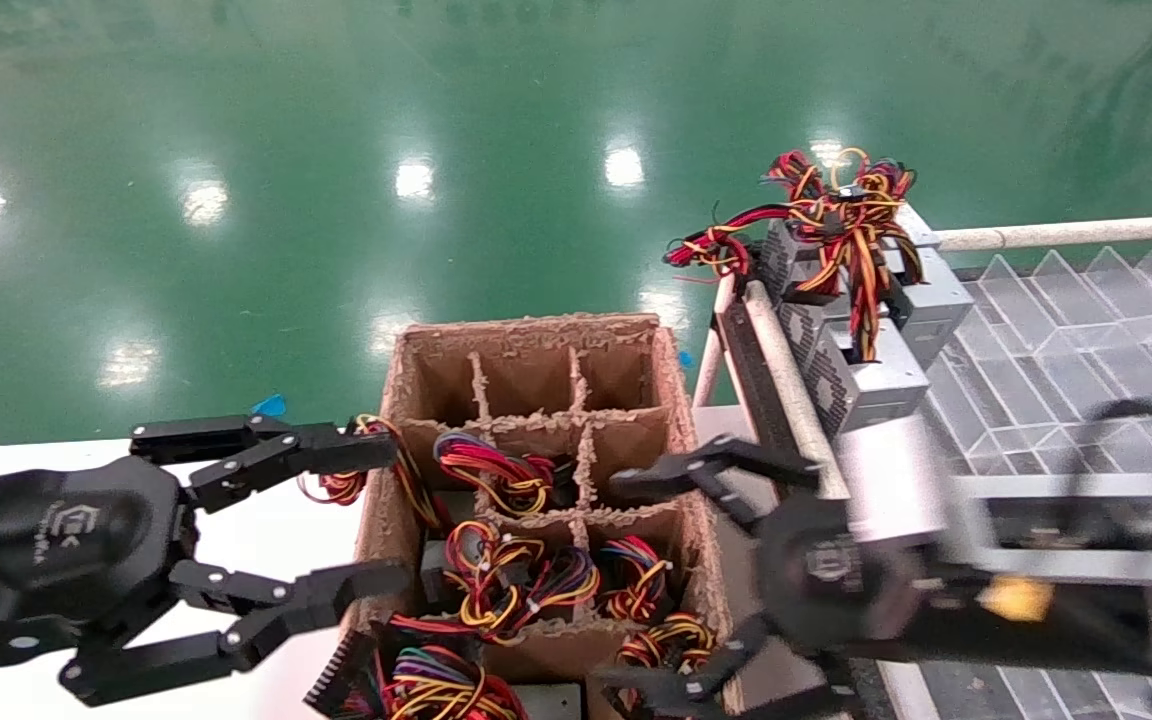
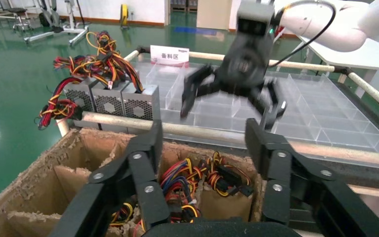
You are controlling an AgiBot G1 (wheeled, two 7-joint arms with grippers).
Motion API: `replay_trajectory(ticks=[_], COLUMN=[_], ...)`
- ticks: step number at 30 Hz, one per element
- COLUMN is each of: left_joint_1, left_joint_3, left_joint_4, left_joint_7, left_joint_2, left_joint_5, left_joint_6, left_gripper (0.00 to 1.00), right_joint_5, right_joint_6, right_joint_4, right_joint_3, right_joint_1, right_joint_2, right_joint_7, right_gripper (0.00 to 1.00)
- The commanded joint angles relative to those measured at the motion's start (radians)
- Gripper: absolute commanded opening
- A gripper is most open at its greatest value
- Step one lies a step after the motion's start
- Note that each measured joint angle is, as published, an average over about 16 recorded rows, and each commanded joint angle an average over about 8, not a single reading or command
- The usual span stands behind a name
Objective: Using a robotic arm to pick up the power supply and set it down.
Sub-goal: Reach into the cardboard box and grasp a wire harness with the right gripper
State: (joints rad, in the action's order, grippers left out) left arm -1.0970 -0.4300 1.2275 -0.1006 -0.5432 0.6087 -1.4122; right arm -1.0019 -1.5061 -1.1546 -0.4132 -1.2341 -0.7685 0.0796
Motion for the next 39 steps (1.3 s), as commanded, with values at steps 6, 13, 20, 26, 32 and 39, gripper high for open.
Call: replay_trajectory(ticks=[6, 13, 20, 26, 32, 39], left_joint_1=[0.000, 0.000, 0.000, 0.000, 0.000, 0.000], left_joint_3=[0.000, 0.000, 0.000, 0.000, 0.000, 0.000], left_joint_4=[0.000, 0.000, 0.000, 0.000, 0.000, 0.000], left_joint_7=[0.000, 0.000, 0.000, 0.000, 0.000, 0.000], left_joint_2=[0.000, 0.000, 0.000, 0.000, 0.000, 0.000], left_joint_5=[0.000, 0.000, 0.000, 0.000, 0.000, 0.000], left_joint_6=[0.000, 0.000, 0.000, 0.000, 0.000, 0.000], left_gripper=[0.00, 0.00, 0.00, 0.00, 0.00, 0.00], right_joint_5=[-0.170, -0.270, -0.308, -0.332, -0.345, -0.342], right_joint_6=[-0.025, -0.036, -0.028, -0.004, 0.013, 0.018], right_joint_4=[0.142, 0.249, 0.294, 0.291, 0.275, 0.269], right_joint_3=[-0.098, -0.161, -0.184, -0.191, -0.192, -0.190], right_joint_1=[-0.123, -0.204, -0.236, -0.245, -0.245, -0.235], right_joint_2=[-0.133, -0.221, -0.247, -0.251, -0.244, -0.236], right_joint_7=[-0.089, -0.165, -0.200, -0.208, -0.198, -0.190], right_gripper=[0.70, 0.00, 0.00, 0.00, 0.00, 0.00])
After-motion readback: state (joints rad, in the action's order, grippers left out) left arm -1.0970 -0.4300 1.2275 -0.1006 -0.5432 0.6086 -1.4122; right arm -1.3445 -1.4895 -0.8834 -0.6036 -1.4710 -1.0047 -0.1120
